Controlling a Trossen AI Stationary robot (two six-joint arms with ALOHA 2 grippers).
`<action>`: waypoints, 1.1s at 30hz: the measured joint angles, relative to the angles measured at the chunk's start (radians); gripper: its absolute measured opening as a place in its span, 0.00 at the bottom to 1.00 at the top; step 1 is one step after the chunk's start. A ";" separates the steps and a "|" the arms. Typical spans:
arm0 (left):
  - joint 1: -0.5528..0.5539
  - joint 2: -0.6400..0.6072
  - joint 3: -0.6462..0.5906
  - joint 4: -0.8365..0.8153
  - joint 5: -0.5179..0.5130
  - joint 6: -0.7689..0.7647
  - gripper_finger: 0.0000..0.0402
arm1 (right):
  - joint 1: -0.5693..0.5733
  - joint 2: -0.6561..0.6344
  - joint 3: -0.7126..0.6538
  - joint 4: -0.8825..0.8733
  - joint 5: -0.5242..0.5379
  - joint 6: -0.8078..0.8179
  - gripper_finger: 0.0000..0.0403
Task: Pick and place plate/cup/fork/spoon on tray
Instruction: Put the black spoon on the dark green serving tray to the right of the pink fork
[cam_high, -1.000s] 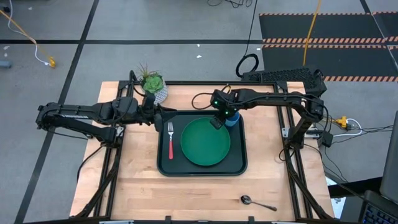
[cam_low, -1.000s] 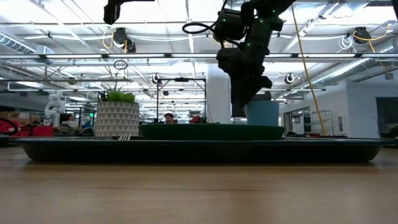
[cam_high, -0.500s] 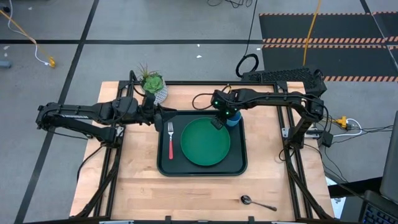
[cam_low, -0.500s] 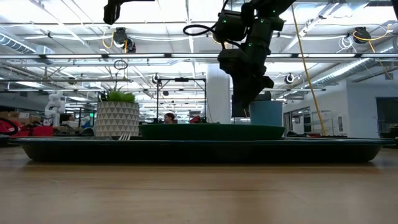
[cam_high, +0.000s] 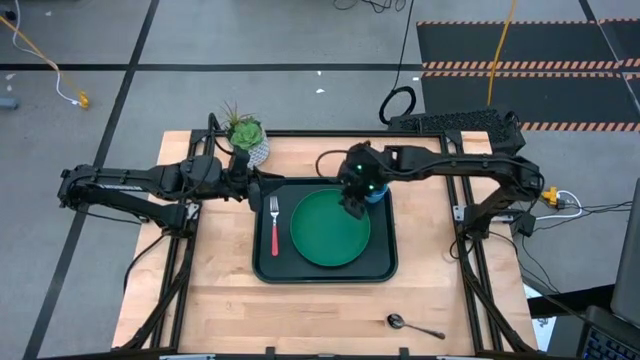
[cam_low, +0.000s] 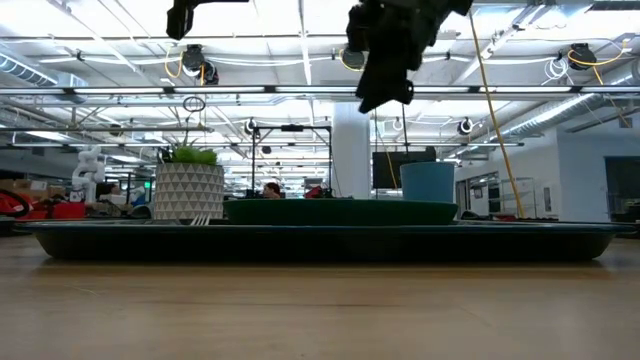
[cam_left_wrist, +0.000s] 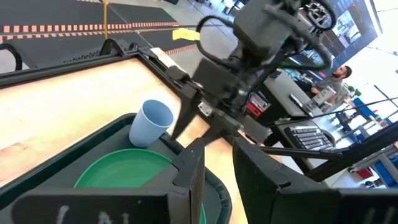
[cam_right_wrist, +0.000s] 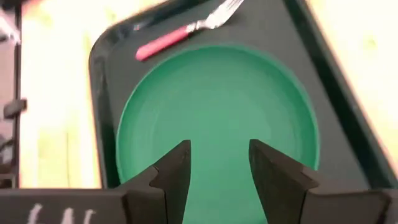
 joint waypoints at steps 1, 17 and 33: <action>0.000 0.000 0.000 0.000 0.000 0.000 0.21 | 0.001 0.000 0.000 -0.030 0.000 0.022 0.39; 0.000 0.000 0.000 -0.010 0.011 0.042 0.21 | 0.138 0.001 0.000 -0.509 0.054 0.452 0.39; 0.000 0.009 0.000 -0.268 0.090 0.072 0.21 | 0.406 0.001 -0.122 -0.511 -0.123 0.634 0.39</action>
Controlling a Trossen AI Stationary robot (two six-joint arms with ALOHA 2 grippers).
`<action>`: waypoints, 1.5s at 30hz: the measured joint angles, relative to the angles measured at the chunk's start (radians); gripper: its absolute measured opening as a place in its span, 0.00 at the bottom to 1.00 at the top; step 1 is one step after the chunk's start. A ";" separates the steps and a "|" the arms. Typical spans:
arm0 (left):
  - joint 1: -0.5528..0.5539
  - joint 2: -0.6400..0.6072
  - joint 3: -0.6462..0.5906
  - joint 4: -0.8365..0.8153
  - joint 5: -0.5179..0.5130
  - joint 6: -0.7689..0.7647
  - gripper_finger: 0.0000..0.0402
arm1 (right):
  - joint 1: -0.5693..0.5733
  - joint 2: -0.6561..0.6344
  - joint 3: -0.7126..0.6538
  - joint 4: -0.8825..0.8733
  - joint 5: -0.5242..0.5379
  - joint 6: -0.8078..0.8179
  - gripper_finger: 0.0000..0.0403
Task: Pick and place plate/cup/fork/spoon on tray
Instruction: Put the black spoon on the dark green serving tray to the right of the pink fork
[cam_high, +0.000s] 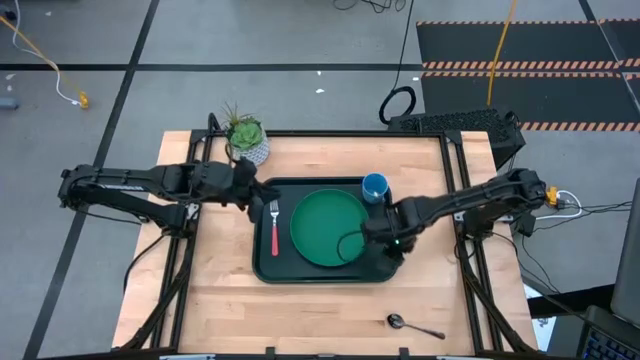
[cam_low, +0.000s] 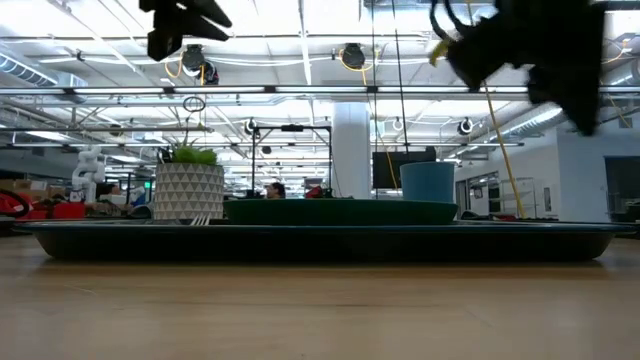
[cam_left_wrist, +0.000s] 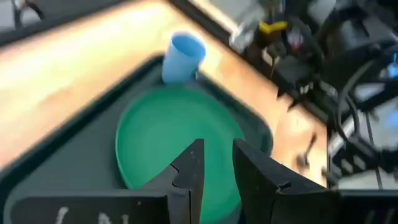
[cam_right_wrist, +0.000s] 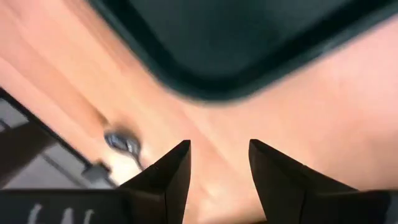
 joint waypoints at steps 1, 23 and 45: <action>0.000 0.000 0.000 -0.016 0.020 0.002 0.21 | 0.022 0.000 -0.016 0.000 -0.017 0.014 0.39; 0.000 0.053 -0.001 0.072 0.039 -0.278 0.21 | 0.534 0.000 -0.056 0.198 0.188 0.220 0.39; -0.107 0.250 0.000 0.314 -0.091 -0.496 0.21 | 0.656 0.000 -0.268 0.577 0.253 0.410 0.38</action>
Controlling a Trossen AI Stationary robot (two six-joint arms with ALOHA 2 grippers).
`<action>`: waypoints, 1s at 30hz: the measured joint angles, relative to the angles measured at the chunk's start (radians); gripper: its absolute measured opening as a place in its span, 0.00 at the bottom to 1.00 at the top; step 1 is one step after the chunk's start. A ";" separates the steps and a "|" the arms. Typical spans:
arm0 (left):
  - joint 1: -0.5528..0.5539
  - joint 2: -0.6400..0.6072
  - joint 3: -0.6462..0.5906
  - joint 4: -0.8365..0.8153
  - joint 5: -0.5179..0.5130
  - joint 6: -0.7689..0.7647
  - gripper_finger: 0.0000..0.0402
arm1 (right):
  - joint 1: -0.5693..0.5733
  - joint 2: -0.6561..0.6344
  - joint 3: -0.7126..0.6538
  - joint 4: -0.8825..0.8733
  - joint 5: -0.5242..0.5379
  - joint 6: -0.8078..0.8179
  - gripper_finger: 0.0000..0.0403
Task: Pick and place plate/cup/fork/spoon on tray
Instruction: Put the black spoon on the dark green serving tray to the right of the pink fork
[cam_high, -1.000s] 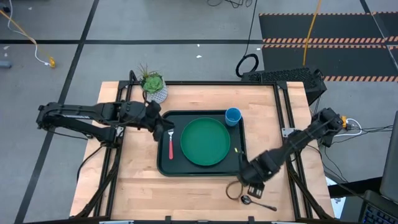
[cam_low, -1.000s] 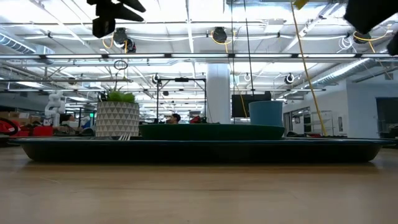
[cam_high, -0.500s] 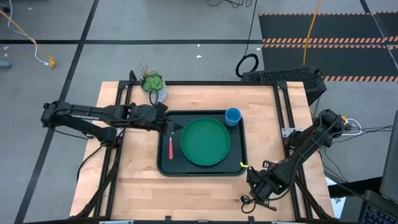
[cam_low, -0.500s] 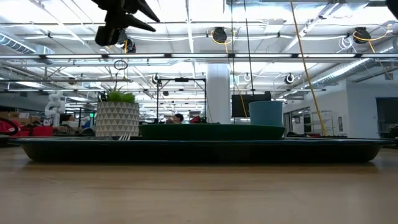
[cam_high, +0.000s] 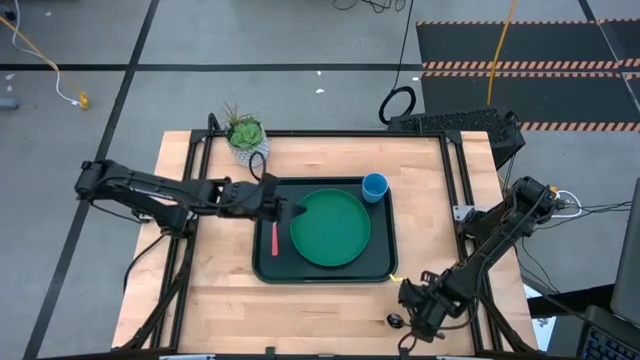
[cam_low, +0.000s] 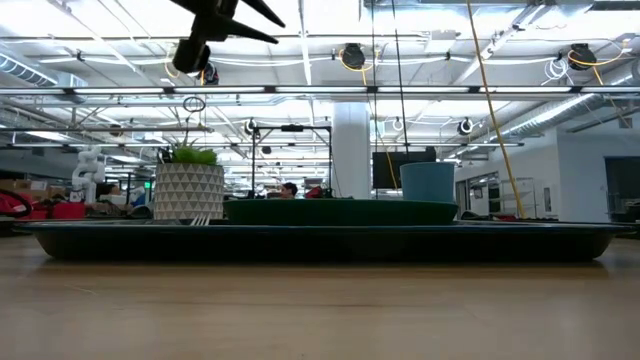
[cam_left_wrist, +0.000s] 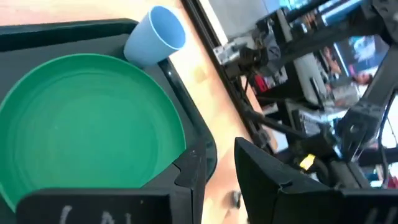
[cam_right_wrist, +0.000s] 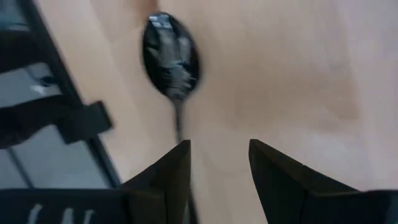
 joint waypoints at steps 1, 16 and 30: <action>-0.005 0.006 0.000 0.003 -0.011 -0.015 0.21 | 0.000 0.000 -0.013 0.028 0.000 0.010 0.39; -0.106 0.011 0.000 0.051 -0.150 -0.165 0.21 | 0.019 0.000 -0.073 0.198 0.050 0.045 0.39; -0.152 0.011 0.000 0.052 -0.181 -0.202 0.21 | 0.023 0.002 -0.081 0.213 0.023 -0.115 0.30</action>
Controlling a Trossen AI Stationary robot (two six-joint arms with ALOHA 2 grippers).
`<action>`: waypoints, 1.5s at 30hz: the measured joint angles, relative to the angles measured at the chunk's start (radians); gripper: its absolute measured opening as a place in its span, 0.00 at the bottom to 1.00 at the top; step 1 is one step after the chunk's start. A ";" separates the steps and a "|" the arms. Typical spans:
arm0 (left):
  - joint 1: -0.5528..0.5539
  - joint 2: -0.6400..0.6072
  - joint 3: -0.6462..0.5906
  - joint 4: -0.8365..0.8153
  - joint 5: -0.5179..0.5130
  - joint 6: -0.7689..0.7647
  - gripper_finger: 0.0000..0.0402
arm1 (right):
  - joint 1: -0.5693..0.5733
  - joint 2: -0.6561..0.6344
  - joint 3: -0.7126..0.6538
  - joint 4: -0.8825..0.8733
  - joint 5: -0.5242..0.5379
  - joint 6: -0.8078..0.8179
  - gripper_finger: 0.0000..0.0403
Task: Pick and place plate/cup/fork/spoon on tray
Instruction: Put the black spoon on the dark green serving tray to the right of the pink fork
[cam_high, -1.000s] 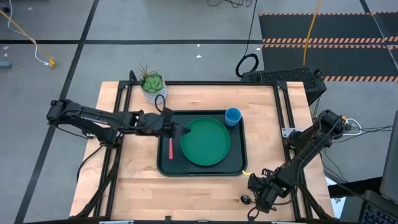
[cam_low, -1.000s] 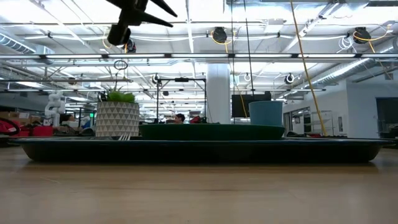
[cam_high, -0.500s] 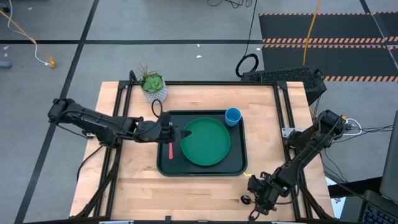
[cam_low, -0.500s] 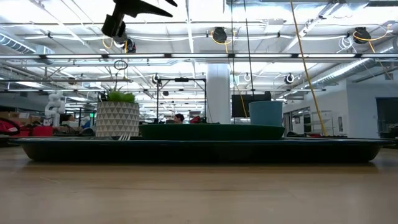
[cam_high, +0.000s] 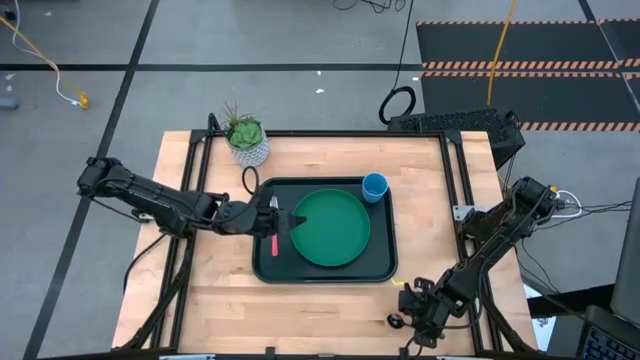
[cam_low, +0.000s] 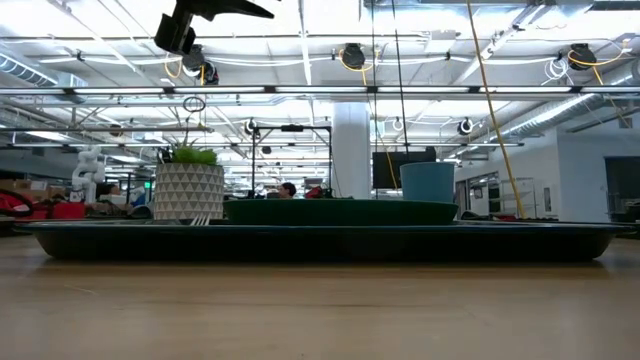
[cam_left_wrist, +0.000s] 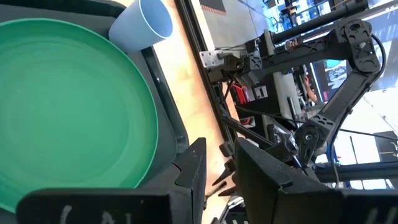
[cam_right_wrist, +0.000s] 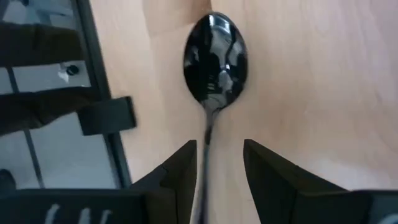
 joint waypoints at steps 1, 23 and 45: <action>-0.003 0.000 0.000 0.000 -0.002 -0.001 0.21 | 0.000 0.000 -0.005 0.003 0.000 -0.005 0.30; -0.047 0.000 0.000 0.000 -0.003 0.000 0.21 | 0.005 0.074 -0.049 0.168 -0.083 -0.049 0.40; -0.104 0.000 0.000 -0.008 -0.071 0.009 0.21 | 0.019 0.179 -0.046 0.014 0.072 0.069 0.12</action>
